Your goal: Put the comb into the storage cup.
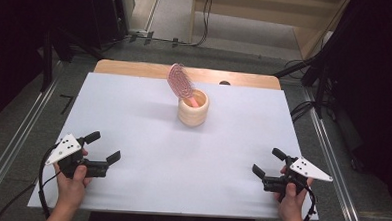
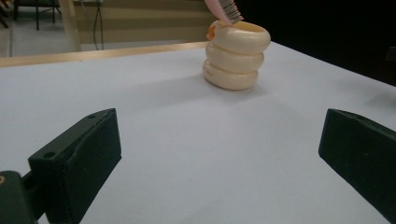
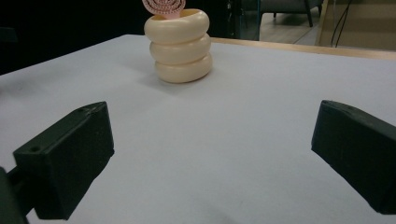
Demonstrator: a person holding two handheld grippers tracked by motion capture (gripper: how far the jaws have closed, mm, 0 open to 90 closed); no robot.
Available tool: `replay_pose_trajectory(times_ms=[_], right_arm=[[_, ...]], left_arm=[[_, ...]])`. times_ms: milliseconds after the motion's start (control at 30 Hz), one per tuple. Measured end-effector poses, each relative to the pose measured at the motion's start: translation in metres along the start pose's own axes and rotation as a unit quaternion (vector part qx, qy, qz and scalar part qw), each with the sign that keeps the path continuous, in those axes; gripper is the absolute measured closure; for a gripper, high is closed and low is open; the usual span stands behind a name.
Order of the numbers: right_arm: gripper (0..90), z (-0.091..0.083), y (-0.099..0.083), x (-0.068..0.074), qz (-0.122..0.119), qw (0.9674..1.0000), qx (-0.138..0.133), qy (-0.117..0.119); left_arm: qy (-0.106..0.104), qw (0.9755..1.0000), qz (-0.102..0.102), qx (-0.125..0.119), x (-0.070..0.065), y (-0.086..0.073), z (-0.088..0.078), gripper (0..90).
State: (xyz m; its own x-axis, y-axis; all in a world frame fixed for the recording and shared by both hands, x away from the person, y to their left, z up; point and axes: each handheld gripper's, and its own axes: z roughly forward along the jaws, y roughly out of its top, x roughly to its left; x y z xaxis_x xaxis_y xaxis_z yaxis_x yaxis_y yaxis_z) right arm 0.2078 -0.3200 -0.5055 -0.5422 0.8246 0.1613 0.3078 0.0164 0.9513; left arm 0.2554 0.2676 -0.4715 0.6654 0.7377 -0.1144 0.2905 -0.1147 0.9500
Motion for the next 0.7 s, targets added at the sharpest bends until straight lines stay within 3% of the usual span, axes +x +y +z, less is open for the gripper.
replay_pose_trajectory(times_ms=[400, 700], right_arm=[[0.0, 0.0, 0.0, 0.0, 0.0, 1.0, 0.0, -0.001], [0.0, 0.0, 0.0, 0.001, 0.002, 1.0, 0.001, -0.003]], left_arm=[[0.024, 0.9996, -0.012, 0.003, 0.014, -0.014, -0.028, 0.0], [0.04, 0.9992, 0.0, 0.003, 0.02, -0.019, -0.042, 0.0]])
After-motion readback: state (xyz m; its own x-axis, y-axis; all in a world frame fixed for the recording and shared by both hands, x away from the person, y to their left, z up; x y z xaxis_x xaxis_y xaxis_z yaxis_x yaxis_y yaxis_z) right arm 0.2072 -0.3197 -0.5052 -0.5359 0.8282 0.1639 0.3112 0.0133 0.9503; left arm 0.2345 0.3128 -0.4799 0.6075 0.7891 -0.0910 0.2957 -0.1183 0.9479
